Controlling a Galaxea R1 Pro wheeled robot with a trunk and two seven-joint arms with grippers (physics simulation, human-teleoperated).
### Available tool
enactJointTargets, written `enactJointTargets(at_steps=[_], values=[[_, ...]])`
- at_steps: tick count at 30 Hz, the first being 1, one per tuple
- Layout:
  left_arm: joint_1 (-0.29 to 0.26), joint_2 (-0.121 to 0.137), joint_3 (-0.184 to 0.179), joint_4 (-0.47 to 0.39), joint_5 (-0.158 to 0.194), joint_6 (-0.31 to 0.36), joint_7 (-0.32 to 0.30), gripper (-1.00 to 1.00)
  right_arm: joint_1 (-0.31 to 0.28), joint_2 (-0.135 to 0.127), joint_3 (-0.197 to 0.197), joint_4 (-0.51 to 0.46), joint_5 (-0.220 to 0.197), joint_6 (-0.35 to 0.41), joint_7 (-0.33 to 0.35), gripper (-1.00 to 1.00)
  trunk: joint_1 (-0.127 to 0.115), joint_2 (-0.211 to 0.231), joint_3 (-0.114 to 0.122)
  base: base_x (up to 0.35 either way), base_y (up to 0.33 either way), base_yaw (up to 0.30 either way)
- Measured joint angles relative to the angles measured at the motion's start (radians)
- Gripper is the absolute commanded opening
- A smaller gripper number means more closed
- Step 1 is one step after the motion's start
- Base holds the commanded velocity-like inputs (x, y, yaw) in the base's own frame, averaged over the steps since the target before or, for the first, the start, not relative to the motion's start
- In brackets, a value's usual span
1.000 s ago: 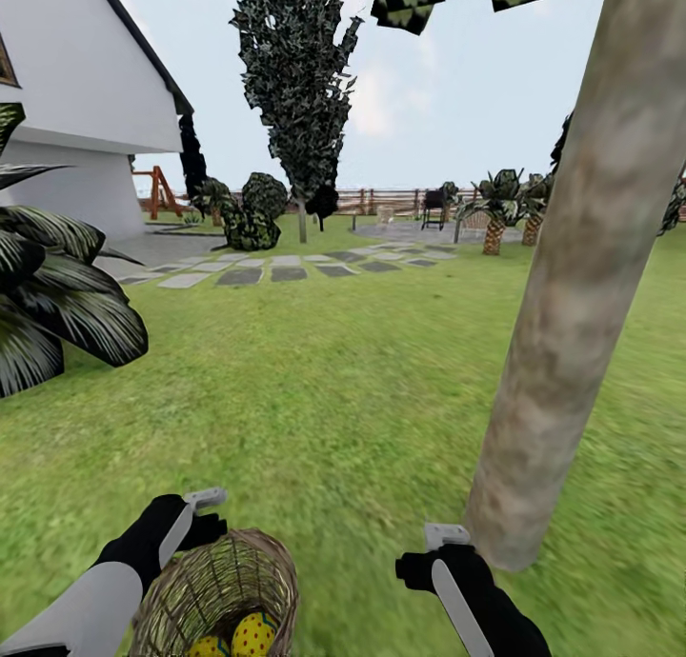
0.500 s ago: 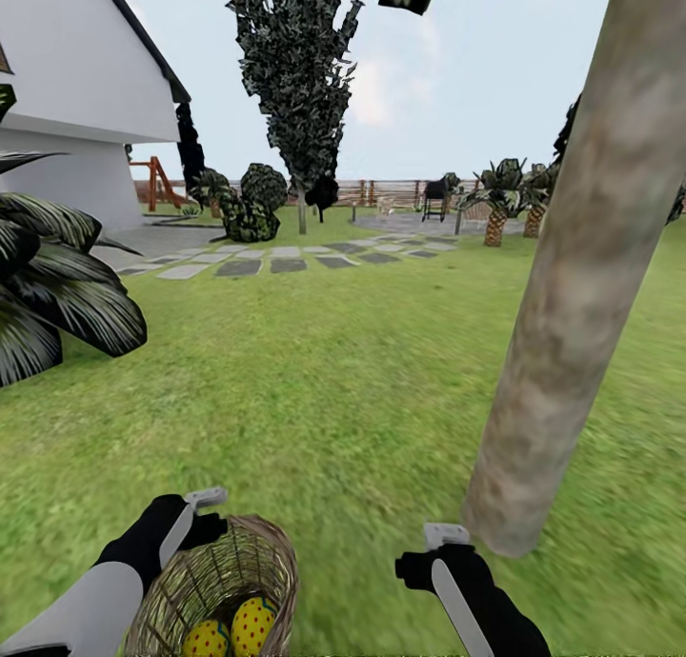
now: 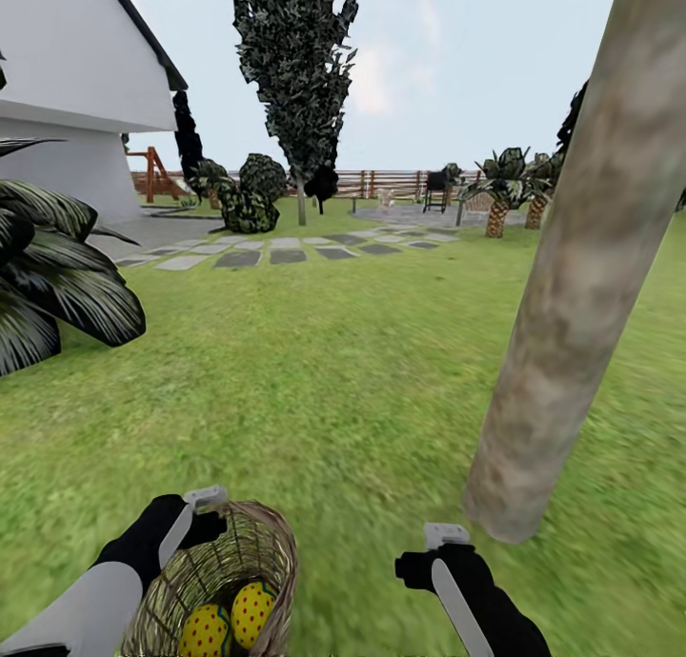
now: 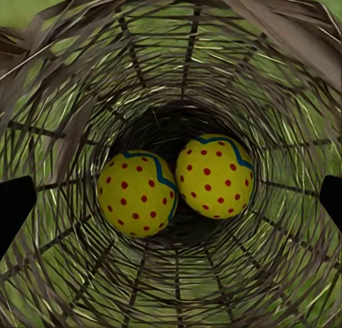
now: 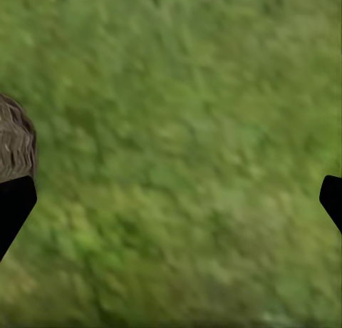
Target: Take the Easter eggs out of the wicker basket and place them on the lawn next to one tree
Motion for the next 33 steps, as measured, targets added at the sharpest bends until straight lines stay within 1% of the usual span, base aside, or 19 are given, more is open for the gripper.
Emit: enactJointTargets(at_steps=[33], values=[[0.0, 0.0, -0.001, 0.0, 0.0, -0.004, 0.001, 1.0, 0.0, 0.0, 0.0, 0.0, 0.0, 0.0, 0.0, 1.0, 0.127, -0.231, -0.156, 0.0, 0.0, 0.0]])
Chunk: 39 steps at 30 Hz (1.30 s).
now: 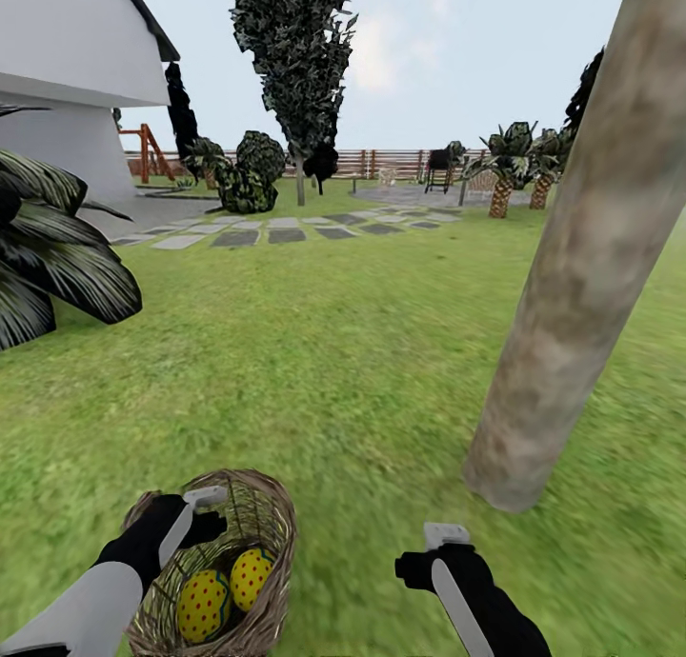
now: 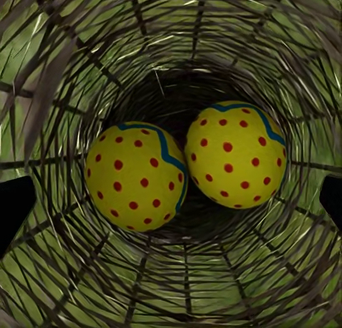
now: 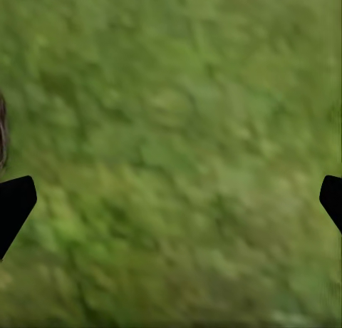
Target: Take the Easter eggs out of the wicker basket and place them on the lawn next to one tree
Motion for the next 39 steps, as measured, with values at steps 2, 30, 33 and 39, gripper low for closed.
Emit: enactJointTargets(at_steps=[2, 30, 33, 39], values=[[0.0, 0.0, 0.0, 0.0, -0.001, 0.001, 0.0, 1.0, 0.0, 0.0, 0.0, 0.0, 0.0, 0.0, 0.0, 1.0, 0.008, -0.014, -0.009, 0.0, 0.0, 0.0], [-0.012, 0.001, 0.003, -0.002, -0.003, 0.03, 0.001, 1.0, 0.0, -0.001, 0.0, 0.001, 0.0, 0.0, 0.001, 1.0, 0.077, -0.14, -0.111, 0.0, 0.0, 0.0], [-0.012, 0.001, 0.003, -0.004, -0.002, 0.03, 0.0, 1.0, 0.0, -0.001, 0.0, 0.0, 0.0, 0.0, 0.001, 1.0, 0.077, -0.14, -0.115, 0.0, 0.0, 0.0], [-0.012, 0.001, 0.003, -0.004, -0.002, 0.034, -0.001, 1.0, 0.0, -0.001, 0.001, 0.0, 0.0, 0.0, 0.001, 1.0, 0.088, -0.161, -0.129, 0.0, 0.0, 0.0]])
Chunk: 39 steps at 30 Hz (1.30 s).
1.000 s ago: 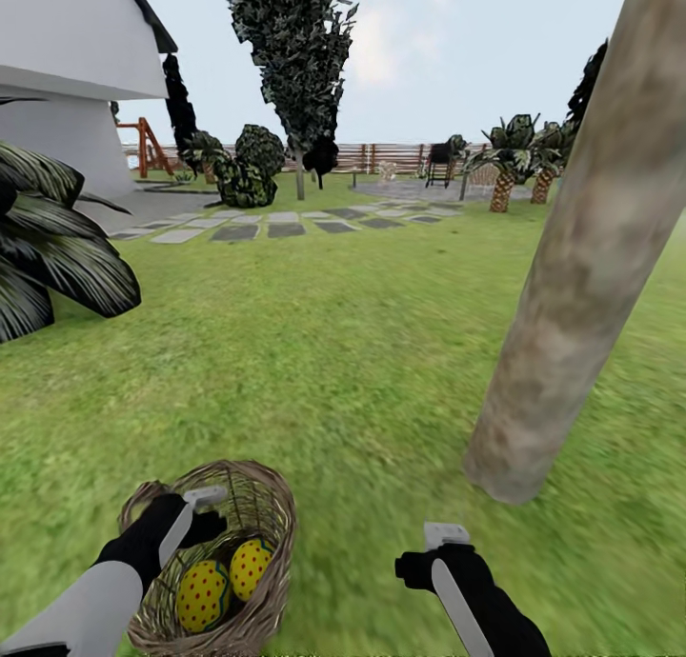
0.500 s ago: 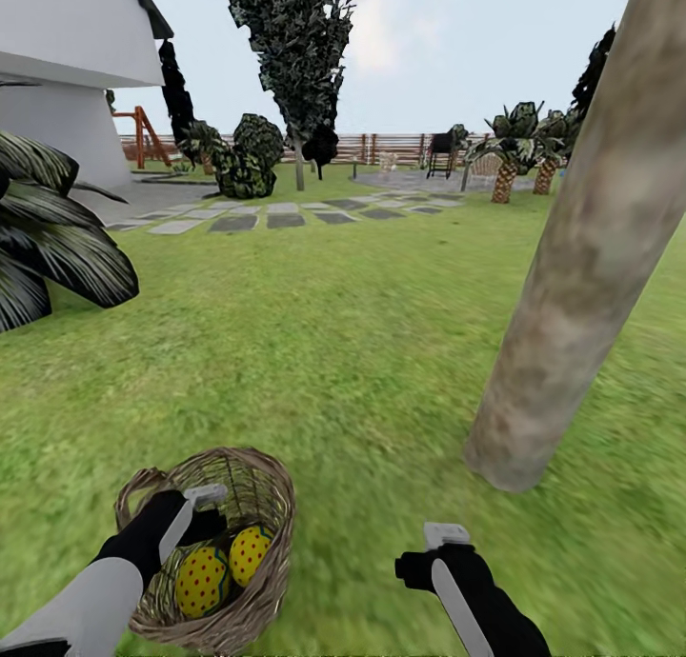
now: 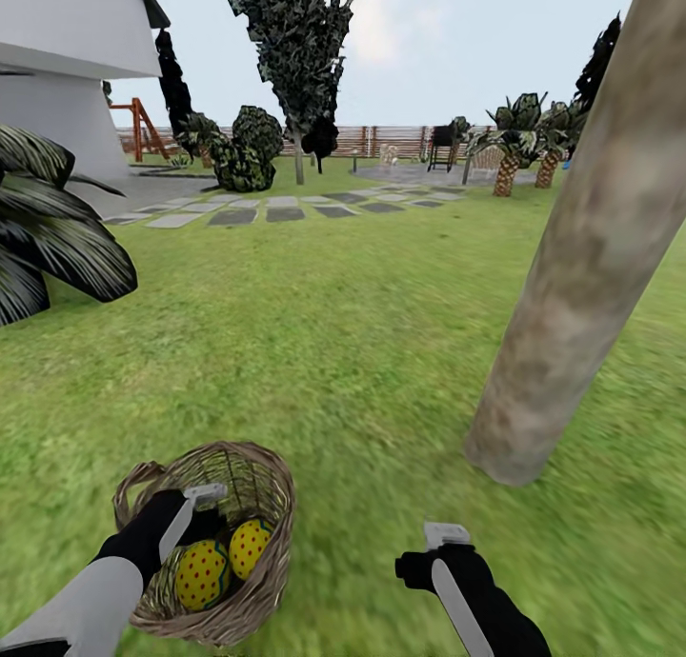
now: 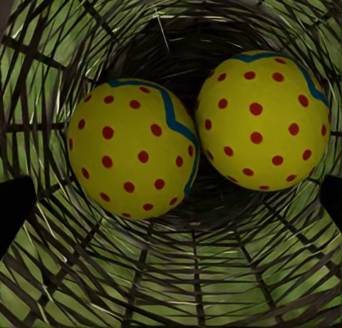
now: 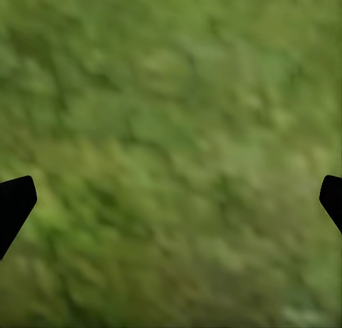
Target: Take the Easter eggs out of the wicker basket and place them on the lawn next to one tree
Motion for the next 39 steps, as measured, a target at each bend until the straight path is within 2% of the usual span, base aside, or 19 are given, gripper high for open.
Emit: enactJointTargets(at_steps=[7, 13, 22, 27, 34, 39], values=[[0.001, 0.0, 0.0, 0.002, 0.0, 0.001, 0.0, 1.0, 0.001, 0.0, 0.001, -0.026, 0.0, -0.001, -0.001, 1.0, 0.023, -0.042, -0.02, 0.0, 0.0, 0.0], [0.001, 0.0, 0.0, 0.002, 0.0, 0.001, 0.0, 1.0, 0.005, 0.001, 0.003, -0.163, 0.0, 0.003, -0.003, 1.0, 0.023, -0.042, -0.02, 0.0, 0.0, 0.0], [0.003, -0.002, 0.0, 0.002, 0.0, 0.0, 0.004, 1.0, -0.021, 0.006, 0.003, -0.362, 0.0, 0.023, -0.005, 1.0, 0.057, -0.105, -0.048, 0.0, 0.0, 0.0], [0.003, -0.001, 0.0, 0.002, 0.0, -0.001, 0.005, 1.0, -0.035, 0.009, 0.003, -0.401, 0.0, 0.017, -0.003, 1.0, 0.06, -0.106, -0.067, 0.0, 0.0, 0.0], [0.003, 0.001, 0.0, 0.001, 0.002, -0.005, 0.005, 1.0, -0.039, 0.011, 0.013, -0.412, -0.001, 0.013, 0.0, 1.0, 0.06, -0.106, -0.067, 0.0, 0.0, 0.0], [0.003, 0.001, 0.0, 0.0, 0.002, -0.007, 0.005, 1.0, -0.04, 0.012, 0.016, -0.414, -0.001, 0.012, 0.0, 1.0, 0.062, -0.107, -0.083, 0.0, 0.0, 0.0]])
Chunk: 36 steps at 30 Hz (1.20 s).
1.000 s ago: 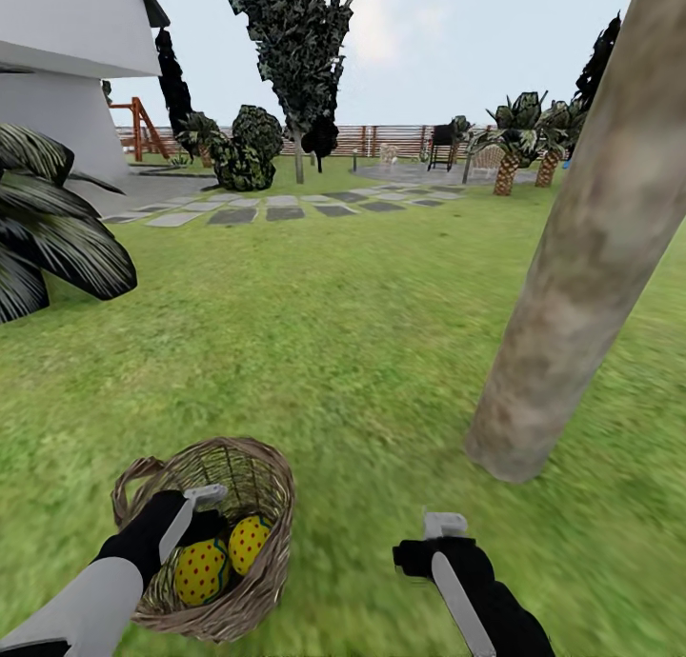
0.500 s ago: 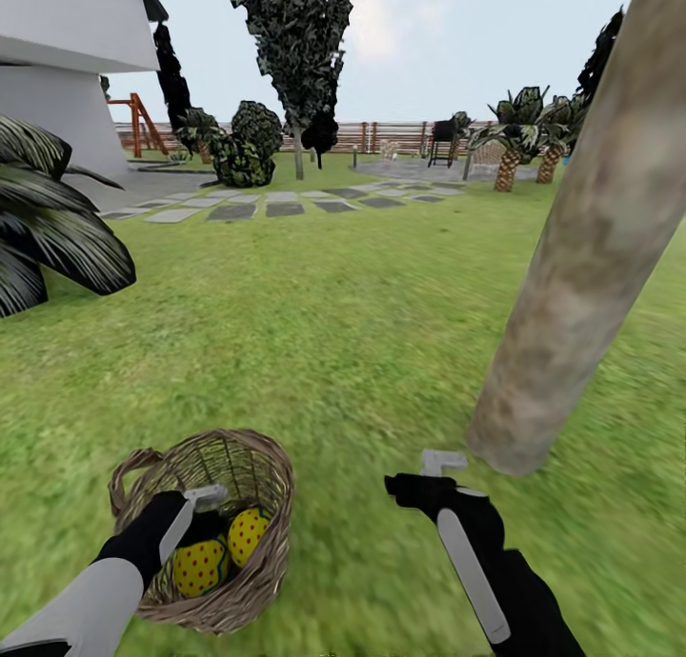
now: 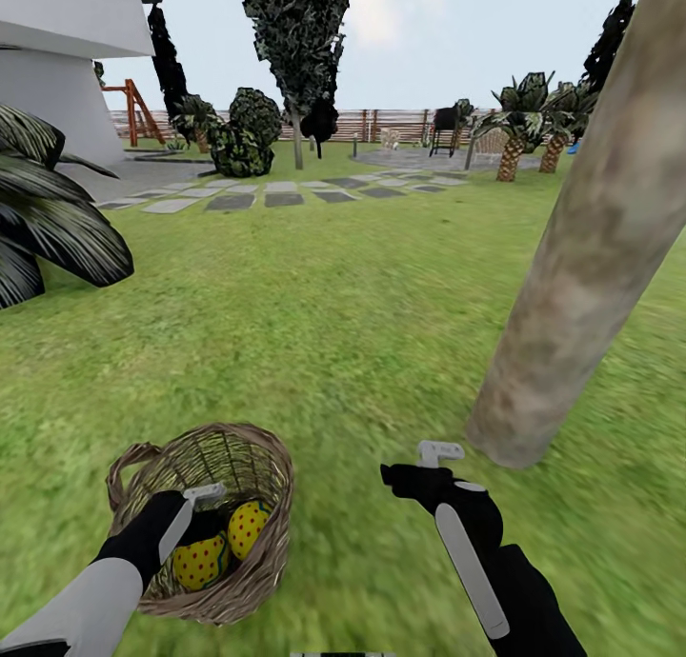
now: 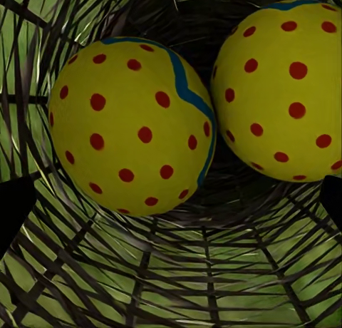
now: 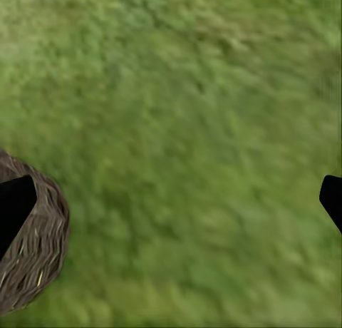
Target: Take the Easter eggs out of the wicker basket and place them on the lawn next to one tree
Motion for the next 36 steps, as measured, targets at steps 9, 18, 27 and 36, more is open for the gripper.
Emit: enactJointTargets(at_steps=[9, 18, 27, 36], values=[[-0.011, 0.019, 0.0, -0.017, -0.001, 0.01, -0.006, 1.0, 0.0, -0.001, -0.005, 0.001, 0.0, 0.0, -0.001, 1.0, 0.0, 0.0, 0.0, 0.0, 0.0, 0.0], [-0.078, 0.043, 0.0, -0.028, 0.0, 0.064, -0.007, 1.0, 0.0, -0.004, -0.006, 0.001, 0.001, 0.001, -0.002, 1.0, 0.002, -0.001, -0.019, 0.0, 0.0, 0.0], [-0.102, 0.058, -0.003, -0.031, -0.001, 0.077, -0.007, 1.0, 0.0, -0.007, -0.01, 0.001, 0.001, 0.002, -0.002, 1.0, 0.002, -0.001, -0.019, 0.0, 0.0, 0.0], [-0.104, 0.056, -0.004, -0.033, -0.001, 0.078, -0.007, 1.0, 0.0, -0.006, -0.01, 0.002, 0.001, 0.003, -0.002, 1.0, 0.005, -0.002, -0.039, 0.0, 0.0, 0.0]])
